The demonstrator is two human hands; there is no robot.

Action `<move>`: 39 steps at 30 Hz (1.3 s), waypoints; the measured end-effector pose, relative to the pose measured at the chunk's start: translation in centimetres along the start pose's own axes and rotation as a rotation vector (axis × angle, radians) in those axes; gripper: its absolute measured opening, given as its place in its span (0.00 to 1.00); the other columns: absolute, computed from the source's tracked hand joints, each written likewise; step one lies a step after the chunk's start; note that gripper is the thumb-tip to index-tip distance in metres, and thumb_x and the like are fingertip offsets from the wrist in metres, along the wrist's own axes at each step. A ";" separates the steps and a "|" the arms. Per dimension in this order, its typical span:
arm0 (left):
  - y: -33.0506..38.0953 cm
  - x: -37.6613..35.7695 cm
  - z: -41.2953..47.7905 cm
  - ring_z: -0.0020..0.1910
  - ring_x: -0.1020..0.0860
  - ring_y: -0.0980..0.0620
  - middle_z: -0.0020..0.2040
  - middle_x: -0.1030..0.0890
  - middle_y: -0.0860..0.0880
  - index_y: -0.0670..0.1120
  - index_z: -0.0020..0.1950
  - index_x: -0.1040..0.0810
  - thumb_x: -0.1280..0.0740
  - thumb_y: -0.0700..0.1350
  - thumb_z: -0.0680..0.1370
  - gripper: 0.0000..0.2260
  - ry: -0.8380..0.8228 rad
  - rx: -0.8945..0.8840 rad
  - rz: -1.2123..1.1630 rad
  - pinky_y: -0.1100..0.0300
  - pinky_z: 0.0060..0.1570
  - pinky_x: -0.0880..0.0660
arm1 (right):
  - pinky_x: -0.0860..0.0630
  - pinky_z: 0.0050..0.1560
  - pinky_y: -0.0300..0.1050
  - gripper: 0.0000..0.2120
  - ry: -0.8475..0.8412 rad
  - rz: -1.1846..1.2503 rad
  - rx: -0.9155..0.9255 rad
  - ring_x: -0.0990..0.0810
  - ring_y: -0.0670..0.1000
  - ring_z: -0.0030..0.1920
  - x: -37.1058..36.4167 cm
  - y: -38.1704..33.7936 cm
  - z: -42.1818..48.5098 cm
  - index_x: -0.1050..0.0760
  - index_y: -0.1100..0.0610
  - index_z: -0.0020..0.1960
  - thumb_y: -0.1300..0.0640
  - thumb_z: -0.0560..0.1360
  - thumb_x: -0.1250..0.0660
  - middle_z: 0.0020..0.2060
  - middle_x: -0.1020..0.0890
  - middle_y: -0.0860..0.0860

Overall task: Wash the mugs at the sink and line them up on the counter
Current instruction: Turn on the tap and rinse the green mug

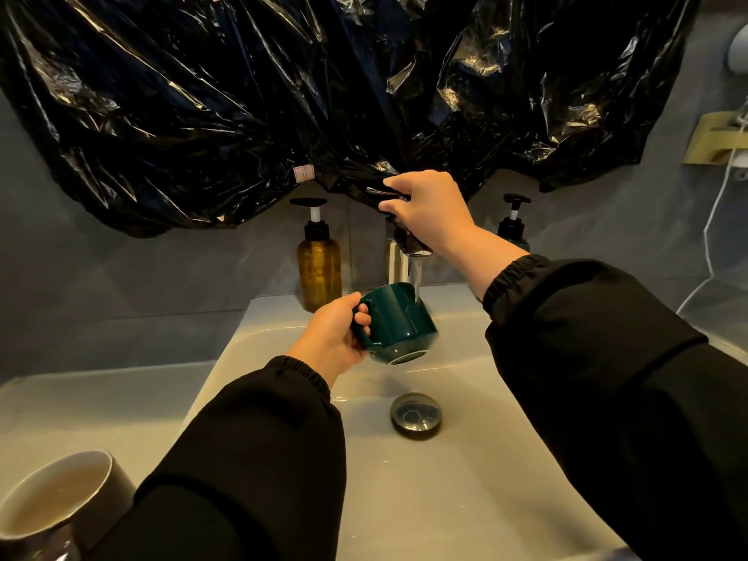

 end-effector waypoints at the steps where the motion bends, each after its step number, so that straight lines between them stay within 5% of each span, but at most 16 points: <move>1: -0.3 -0.2 -0.1 0.28 0.34 0.57 0.31 0.30 0.50 0.44 0.43 0.26 0.42 0.48 0.82 0.12 -0.008 0.013 -0.005 0.65 0.33 0.34 | 0.26 0.61 0.48 0.18 0.051 0.012 0.040 0.21 0.52 0.58 0.6 0.0 -0.7 0.22 0.59 0.63 0.52 0.75 0.31 0.56 0.18 0.54; 4: -1.1 -1.0 -0.4 0.28 0.34 0.57 0.30 0.30 0.51 0.44 0.41 0.27 0.42 0.48 0.82 0.13 -0.035 0.062 -0.047 0.66 0.33 0.34 | 0.21 0.49 0.50 0.11 0.212 0.069 0.083 0.17 0.51 0.46 2.0 0.4 -3.6 0.17 0.59 0.51 0.53 0.76 0.32 0.43 0.15 0.53; 8: -1.7 -1.8 -1.6 0.27 0.36 0.58 0.28 0.32 0.52 0.44 0.38 0.28 0.44 0.48 0.82 0.15 -0.051 0.127 -0.180 0.65 0.33 0.36 | 0.23 0.42 0.55 0.14 0.277 0.329 -0.410 0.21 0.61 0.38 1.6 3.3 -7.9 0.22 0.65 0.40 0.56 0.76 0.38 0.34 0.19 0.58; 10: -2.0 -1.8 -1.9 0.27 0.36 0.58 0.28 0.32 0.52 0.45 0.38 0.29 0.44 0.48 0.82 0.15 -0.048 0.143 -0.275 0.65 0.34 0.36 | 0.25 0.47 0.56 0.13 0.144 0.513 -0.763 0.25 0.61 0.43 1.1 4.2 -10.0 0.23 0.64 0.47 0.54 0.76 0.38 0.41 0.24 0.61; 12: -2.1 -1.7 -2.2 0.26 0.36 0.57 0.28 0.33 0.52 0.45 0.38 0.30 0.44 0.47 0.81 0.14 -0.042 0.160 -0.388 0.64 0.33 0.35 | 0.30 0.61 0.60 0.27 -0.177 0.796 -1.110 0.27 0.61 0.58 0.5 4.1 -12.2 0.31 0.58 0.68 0.42 0.76 0.37 0.60 0.27 0.60; 14: -2.2 -1.5 -2.1 0.26 0.36 0.56 0.27 0.33 0.51 0.44 0.38 0.31 0.45 0.47 0.81 0.14 -0.050 0.160 -0.443 0.63 0.35 0.34 | 0.37 0.66 0.66 0.37 -0.412 1.075 -1.198 0.32 0.65 0.67 -0.2 3.5 -13.8 0.40 0.53 0.74 0.34 0.72 0.36 0.69 0.33 0.60; 16: -2.2 -1.3 -2.1 0.26 0.37 0.56 0.26 0.33 0.51 0.44 0.38 0.31 0.45 0.47 0.82 0.14 -0.055 0.149 -0.431 0.62 0.35 0.34 | 0.38 0.65 0.68 0.33 -0.463 1.261 -1.183 0.27 0.66 0.63 -1.1 3.2 -14.2 0.37 0.53 0.69 0.37 0.72 0.33 0.62 0.27 0.61; 20: -2.4 -1.0 -1.6 0.30 0.33 0.55 0.32 0.30 0.49 0.42 0.41 0.29 0.45 0.46 0.82 0.13 -0.051 0.105 -0.250 0.61 0.38 0.33 | 0.27 0.57 0.64 0.23 -0.266 1.340 -1.153 0.24 0.63 0.55 -2.0 2.8 -13.8 0.32 0.58 0.61 0.49 0.72 0.28 0.53 0.25 0.61; 23: -2.3 -0.8 -0.8 0.49 0.27 0.50 0.48 0.26 0.46 0.44 0.50 0.29 0.44 0.44 0.82 0.06 0.100 -0.103 0.273 0.51 0.54 0.30 | 0.20 0.49 0.58 0.25 -0.267 1.137 -1.063 0.22 0.60 0.52 -2.5 3.0 -13.1 0.32 0.58 0.62 0.50 0.71 0.28 0.54 0.24 0.60; 25: -2.1 -0.9 -0.1 0.57 0.29 0.49 0.57 0.26 0.47 0.46 0.57 0.30 0.43 0.46 0.82 0.07 0.104 -0.234 0.394 0.50 0.57 0.33 | 0.18 0.46 0.55 0.29 -0.276 0.950 -0.992 0.21 0.58 0.52 -2.8 3.2 -12.7 0.35 0.56 0.65 0.50 0.70 0.26 0.56 0.23 0.58; 28: -2.0 -1.0 0.7 0.63 0.29 0.47 0.64 0.26 0.44 0.45 0.68 0.32 0.41 0.48 0.82 0.16 0.039 -0.204 0.374 0.52 0.59 0.33 | 0.19 0.46 0.50 0.29 -0.282 0.757 -0.883 0.21 0.55 0.53 -2.8 3.0 -12.5 0.37 0.52 0.62 0.53 0.69 0.24 0.55 0.24 0.53; 32: -2.5 -0.4 0.9 0.60 0.26 0.44 0.58 0.23 0.42 0.42 0.66 0.31 0.41 0.44 0.82 0.13 -0.019 -0.180 0.207 0.51 0.61 0.27 | 0.24 0.46 0.40 0.34 -0.324 0.572 -0.677 0.25 0.52 0.56 -2.6 2.4 -12.7 0.38 0.51 0.66 0.52 0.67 0.23 0.58 0.26 0.51; 39: -2.5 0.1 1.1 0.64 0.28 0.38 0.65 0.27 0.38 0.41 0.70 0.35 0.44 0.40 0.82 0.16 -0.048 -0.052 -0.188 0.40 0.63 0.31 | 0.27 0.61 0.44 0.48 -0.301 0.564 -0.522 0.29 0.51 0.64 -2.3 1.9 -12.9 0.46 0.51 0.76 0.50 0.65 0.22 0.69 0.33 0.50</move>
Point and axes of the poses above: each hand's wrist, its own z-axis towards the middle knuckle, its own x-axis out of the back of the hand, y = z × x, the point moved 1 cm from there along z, towards the middle knuckle
